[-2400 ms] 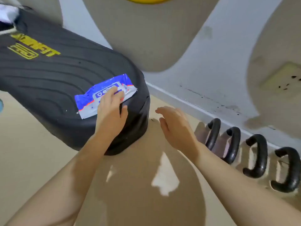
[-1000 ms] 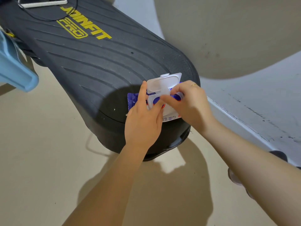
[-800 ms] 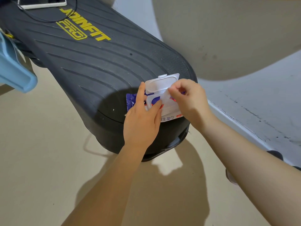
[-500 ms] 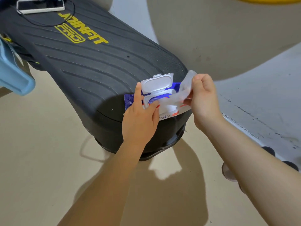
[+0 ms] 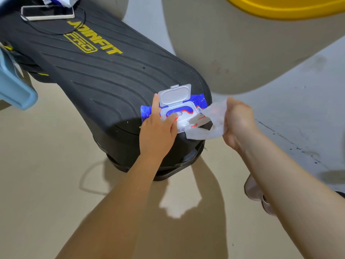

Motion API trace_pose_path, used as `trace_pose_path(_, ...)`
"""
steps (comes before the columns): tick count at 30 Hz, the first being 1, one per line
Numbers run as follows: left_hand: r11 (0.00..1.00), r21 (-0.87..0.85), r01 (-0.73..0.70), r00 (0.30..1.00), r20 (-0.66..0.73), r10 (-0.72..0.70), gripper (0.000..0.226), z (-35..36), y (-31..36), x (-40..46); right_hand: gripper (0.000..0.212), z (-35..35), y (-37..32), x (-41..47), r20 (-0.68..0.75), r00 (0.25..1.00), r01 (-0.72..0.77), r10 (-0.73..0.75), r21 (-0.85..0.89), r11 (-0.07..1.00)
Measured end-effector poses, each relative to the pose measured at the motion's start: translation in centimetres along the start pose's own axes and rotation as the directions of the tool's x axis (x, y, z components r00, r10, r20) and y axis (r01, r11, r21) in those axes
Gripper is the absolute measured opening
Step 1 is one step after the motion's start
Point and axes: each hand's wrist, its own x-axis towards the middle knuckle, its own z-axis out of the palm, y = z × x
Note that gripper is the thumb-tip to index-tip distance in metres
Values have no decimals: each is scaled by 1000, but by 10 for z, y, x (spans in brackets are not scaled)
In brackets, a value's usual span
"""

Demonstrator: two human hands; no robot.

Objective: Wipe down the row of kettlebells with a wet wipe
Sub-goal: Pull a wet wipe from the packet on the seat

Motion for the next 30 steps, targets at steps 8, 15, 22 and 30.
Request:
trace_pose_path(8,976,-213,46,999,7,-45,65,-15,8,7,21,-11,6,0,-50,998,-32,28,-93,995)
trace_pose_path(15,992,3,-128,988,88,128,37,-5,1,-3,23,-20,12,2,-18,997,75,-81,-228,971)
trace_pose_path(22,988,122,-91,992,95,80,37,-13,40,0,24,-43,23,-8,74,994,90,-77,-192,977)
trace_pose_path(30,539,-674,504,754,648,105,28,8,131,-37,27,-112,30,-20,200,975,135,-96,-194,972)
